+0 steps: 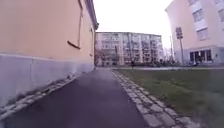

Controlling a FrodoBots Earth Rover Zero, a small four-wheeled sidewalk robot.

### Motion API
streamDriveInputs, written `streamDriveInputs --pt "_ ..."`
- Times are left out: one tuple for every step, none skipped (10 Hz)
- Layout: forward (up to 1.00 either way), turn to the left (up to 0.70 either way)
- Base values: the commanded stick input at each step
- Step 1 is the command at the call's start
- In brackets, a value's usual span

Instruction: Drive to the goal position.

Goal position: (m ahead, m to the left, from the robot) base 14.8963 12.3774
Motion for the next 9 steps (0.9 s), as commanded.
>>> streamDriveInputs --pt "0.85 0.00" --pt "0.85 0.00" --pt "0.85 0.00" --pt "0.85 0.00" --pt "0.85 0.00" --pt "0.85 0.00" --pt "0.85 0.00" --pt "0.85 0.00" --pt "0.85 0.00"
